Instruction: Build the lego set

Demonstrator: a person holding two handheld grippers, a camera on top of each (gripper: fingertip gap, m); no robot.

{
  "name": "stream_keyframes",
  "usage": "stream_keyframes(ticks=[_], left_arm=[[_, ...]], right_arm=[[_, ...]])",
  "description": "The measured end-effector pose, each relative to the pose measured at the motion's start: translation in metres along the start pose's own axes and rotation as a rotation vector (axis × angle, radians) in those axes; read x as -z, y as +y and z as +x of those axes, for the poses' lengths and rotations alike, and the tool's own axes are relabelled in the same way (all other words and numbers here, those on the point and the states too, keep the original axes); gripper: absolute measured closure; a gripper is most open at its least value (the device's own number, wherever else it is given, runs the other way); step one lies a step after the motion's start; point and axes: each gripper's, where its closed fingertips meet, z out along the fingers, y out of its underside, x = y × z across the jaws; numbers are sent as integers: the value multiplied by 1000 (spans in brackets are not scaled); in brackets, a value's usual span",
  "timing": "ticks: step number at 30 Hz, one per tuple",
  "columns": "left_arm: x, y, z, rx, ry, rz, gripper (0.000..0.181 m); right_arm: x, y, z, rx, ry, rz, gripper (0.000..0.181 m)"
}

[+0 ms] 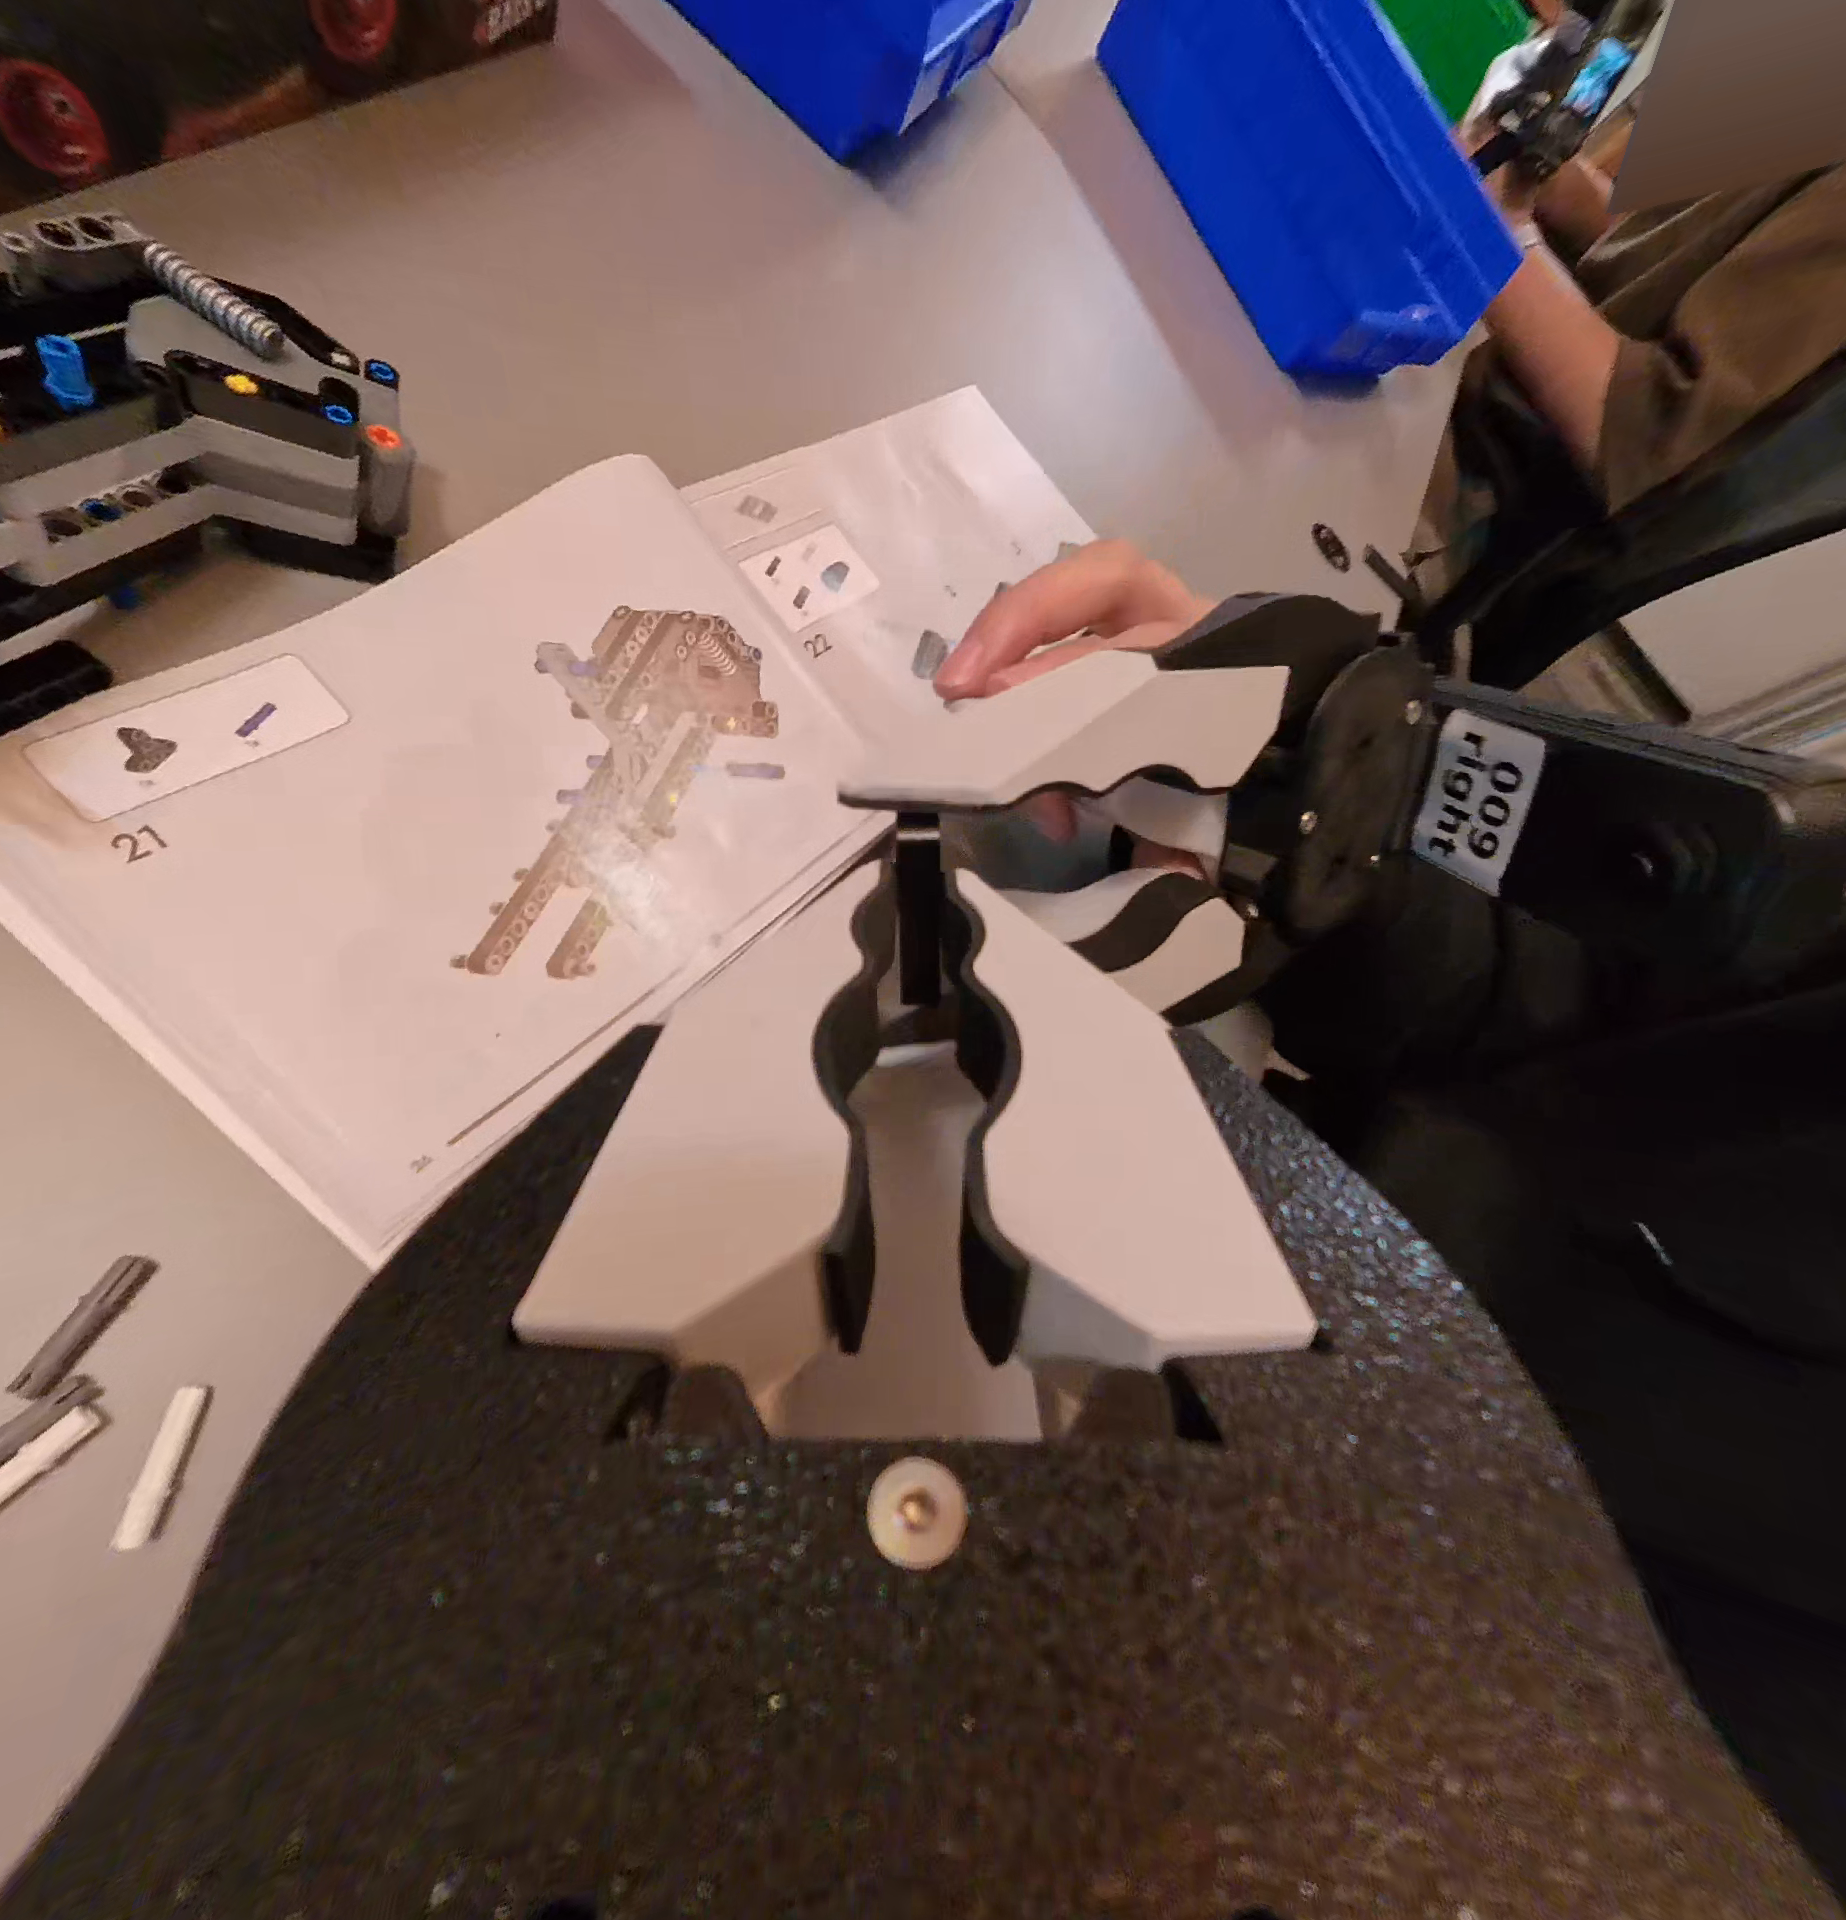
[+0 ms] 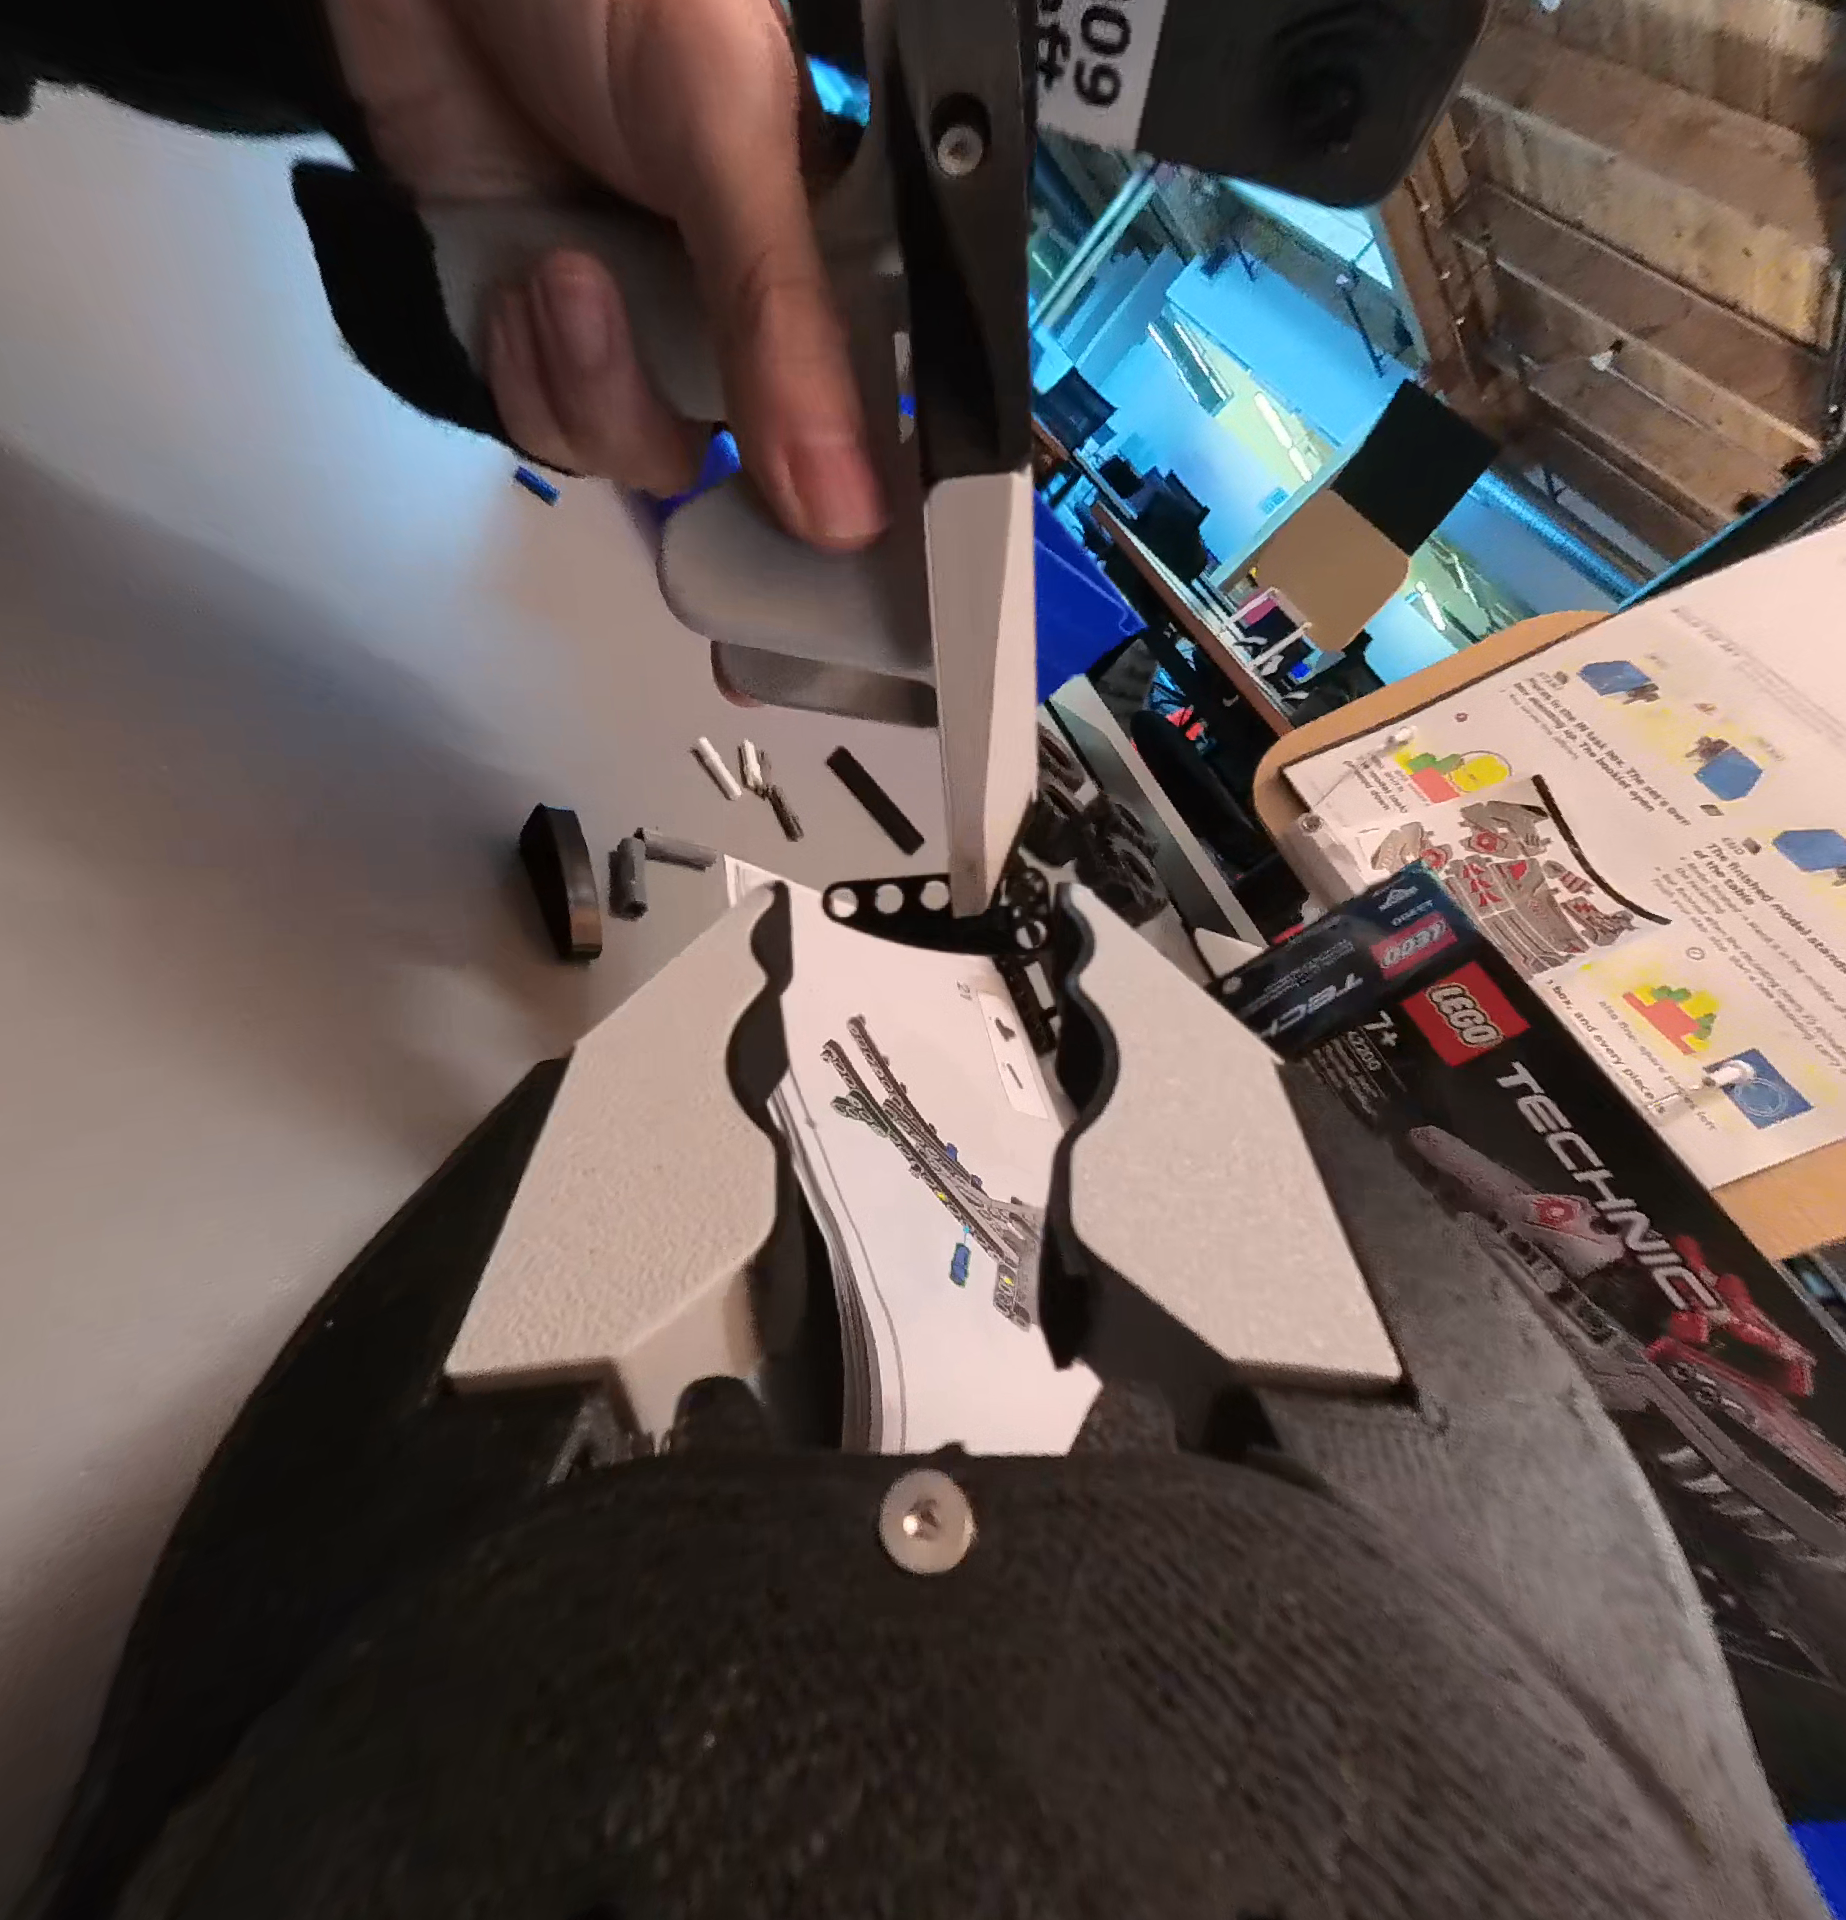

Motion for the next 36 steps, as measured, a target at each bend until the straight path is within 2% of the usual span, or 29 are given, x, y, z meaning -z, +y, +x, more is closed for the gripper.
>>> stream_keyframes(ticks=[2, 4, 6, 7, 8, 9, 12, 14, 16, 19, 21, 24, 26, 36], left_arm=[[-2, 2, -3, -9, -29, -4, 176], [-3, 2, -3, -16, -45, 7, 176], [0, -2, 2, -46, -20, 50, 175], [3, -4, 7, -46, 22, 66, 170], [7, -5, 12, -19, 80, 79, 150], [10, -7, 15, 26, 141, 93, 142], [19, -12, 26, 164, 359, 147, 145], [20, -6, 40, 221, 510, 133, 148], [17, 0, 52, 282, 625, 102, 144], [17, -4, 60, 383, 743, 142, 164], [13, -4, 56, 410, 731, 152, 166], [6, 2, 44, 390, 608, 130, 168], [5, 3, 41, 388, 561, 119, 168], [3, 5, 43, 455, 572, 139, 168]], right_arm=[[-1, 4, 1, 9, 8, -31, 140], [-1, 5, 1, -28, -10, -36, 141], [2, -2, 5, -103, -7, 24, 140], [4, -8, 8, -156, -10, 69, 140], [6, -14, 10, -211, -21, 115, 140], [9, -19, 11, -265, -41, 159, 140], [17, -36, 13, -382, -91, 299, 140], [21, -46, 12, -436, -131, 378, 140], [24, -51, 8, -441, -164, 419, 141], [25, -55, 2, -430, -197, 432, 141], [23, -49, 2, -416, -188, 396, 141], [17, -37, -2, -341, -156, 312, 140], [15, -38, -2, -314, -132, 314, 138], [11, -40, -5, -296, -118, 282, 139]])
